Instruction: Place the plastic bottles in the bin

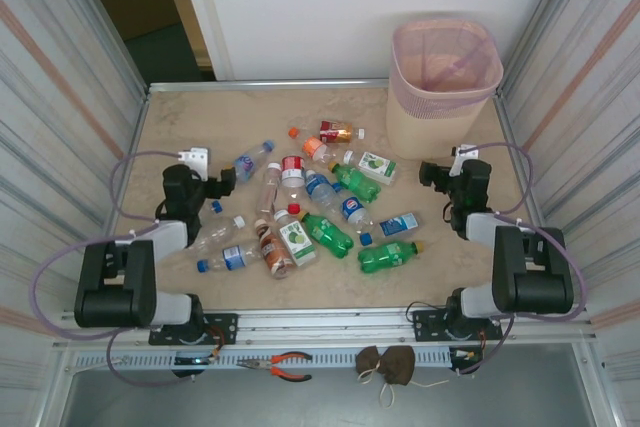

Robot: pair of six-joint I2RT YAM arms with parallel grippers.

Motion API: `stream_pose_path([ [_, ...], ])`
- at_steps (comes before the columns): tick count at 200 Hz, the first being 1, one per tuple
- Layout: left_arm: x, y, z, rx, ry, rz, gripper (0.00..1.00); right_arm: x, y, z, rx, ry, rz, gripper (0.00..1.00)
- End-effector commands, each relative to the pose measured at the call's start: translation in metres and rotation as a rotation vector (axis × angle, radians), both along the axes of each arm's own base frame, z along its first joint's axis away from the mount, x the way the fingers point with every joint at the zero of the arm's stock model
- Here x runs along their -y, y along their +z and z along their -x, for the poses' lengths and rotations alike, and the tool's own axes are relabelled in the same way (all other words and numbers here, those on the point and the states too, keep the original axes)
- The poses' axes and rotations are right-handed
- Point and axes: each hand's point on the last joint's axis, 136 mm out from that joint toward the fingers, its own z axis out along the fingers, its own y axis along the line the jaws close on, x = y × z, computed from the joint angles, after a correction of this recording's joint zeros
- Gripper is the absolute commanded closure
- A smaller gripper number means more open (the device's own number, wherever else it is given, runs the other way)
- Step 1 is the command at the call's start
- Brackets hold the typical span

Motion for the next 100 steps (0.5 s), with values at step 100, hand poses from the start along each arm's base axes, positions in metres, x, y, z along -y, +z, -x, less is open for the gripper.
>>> stream_pose_path([
  [100,0.053,0.025,-0.025,-0.334,-0.139,-0.016,0.01,-0.042,0.041,0.024,-0.222,0.069,-0.107,0.01],
])
